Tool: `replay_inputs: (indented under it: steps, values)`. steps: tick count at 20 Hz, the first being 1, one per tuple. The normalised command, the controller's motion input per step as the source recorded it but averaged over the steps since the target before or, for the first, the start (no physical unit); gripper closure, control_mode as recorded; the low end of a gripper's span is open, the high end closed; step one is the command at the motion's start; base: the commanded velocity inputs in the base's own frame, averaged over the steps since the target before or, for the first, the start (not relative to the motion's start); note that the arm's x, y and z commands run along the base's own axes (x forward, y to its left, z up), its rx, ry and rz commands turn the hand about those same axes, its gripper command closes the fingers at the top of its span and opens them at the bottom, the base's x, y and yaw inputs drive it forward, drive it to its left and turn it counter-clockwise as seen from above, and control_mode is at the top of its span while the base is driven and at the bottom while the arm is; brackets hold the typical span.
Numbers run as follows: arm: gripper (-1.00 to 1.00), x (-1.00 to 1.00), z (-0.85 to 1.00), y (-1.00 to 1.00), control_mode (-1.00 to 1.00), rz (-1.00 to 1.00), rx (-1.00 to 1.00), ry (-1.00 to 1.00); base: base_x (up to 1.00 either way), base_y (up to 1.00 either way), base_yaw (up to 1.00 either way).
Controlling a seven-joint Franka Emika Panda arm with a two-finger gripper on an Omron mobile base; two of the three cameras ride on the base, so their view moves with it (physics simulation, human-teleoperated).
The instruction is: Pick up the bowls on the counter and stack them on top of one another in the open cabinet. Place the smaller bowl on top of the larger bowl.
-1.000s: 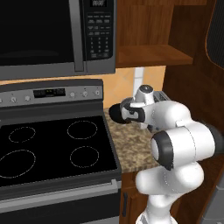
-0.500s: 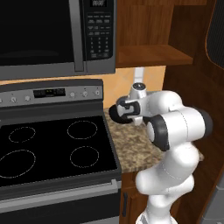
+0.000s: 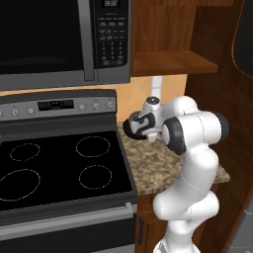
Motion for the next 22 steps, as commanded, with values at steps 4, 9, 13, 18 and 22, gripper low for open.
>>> replay_inputs:
  steps: [4, 9, 13, 18, 22]
  values:
    - [1.0, 0.28, -0.39, 0.0, -1.0, 0.0, 0.0, 0.0, 0.0, 0.0, 0.0]
    - [1.0, 0.25, -0.29, 0.0, -1.0, 0.0, 0.0, 0.0, 0.0, 0.0, 0.0]
    - [-1.0, 0.19, -0.22, 0.0, -1.0, 0.0, 0.0, 0.0, 0.0, 0.0, 0.0]
    - [-1.0, 0.07, -0.03, 0.0, -1.0, -0.01, 0.0, -0.03, 0.0, 0.0, 0.0]
    - [-1.0, 0.0, 0.14, 0.0, -1.0, -0.01, 0.0, -0.07, 0.0, 0.0, 0.0]
